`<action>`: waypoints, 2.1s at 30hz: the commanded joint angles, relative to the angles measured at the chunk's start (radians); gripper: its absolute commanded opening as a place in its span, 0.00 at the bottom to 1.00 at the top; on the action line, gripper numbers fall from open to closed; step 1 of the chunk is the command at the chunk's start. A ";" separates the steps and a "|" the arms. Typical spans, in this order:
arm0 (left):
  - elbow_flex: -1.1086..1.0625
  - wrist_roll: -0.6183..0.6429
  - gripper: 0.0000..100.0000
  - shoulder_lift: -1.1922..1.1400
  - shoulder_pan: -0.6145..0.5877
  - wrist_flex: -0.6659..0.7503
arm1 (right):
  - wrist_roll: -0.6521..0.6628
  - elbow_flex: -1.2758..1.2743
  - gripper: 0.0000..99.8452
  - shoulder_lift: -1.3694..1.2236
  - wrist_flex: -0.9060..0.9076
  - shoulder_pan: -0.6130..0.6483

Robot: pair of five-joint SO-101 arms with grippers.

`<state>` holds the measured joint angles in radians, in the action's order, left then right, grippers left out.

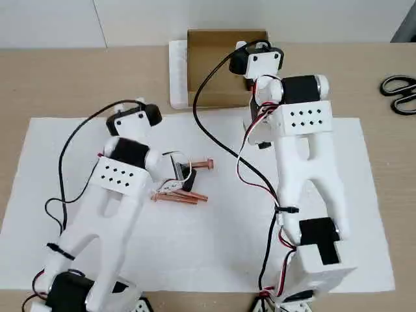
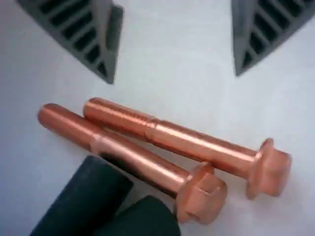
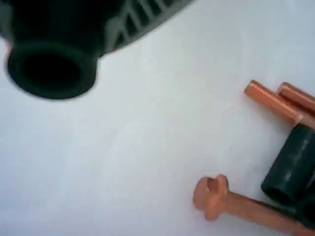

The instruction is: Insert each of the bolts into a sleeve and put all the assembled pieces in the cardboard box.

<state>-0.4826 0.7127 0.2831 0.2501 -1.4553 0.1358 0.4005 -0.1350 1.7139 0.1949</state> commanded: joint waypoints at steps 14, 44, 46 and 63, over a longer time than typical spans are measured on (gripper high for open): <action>-0.174 0.255 0.15 0.002 0.009 0.178 | 0.005 0.032 0.00 0.064 0.013 -0.007; -0.400 0.359 0.15 0.002 0.002 0.496 | -0.012 0.032 0.00 0.064 0.013 -0.007; -0.400 0.359 0.12 0.002 0.002 0.496 | -0.012 0.032 0.00 0.064 0.013 -0.007; -0.367 0.276 0.01 0.011 0.003 0.482 | -0.014 0.032 0.00 0.064 0.013 -0.008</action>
<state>-0.8846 1.0564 0.2846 0.2501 -0.9751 0.1358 0.4005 -0.1350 1.7139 0.1949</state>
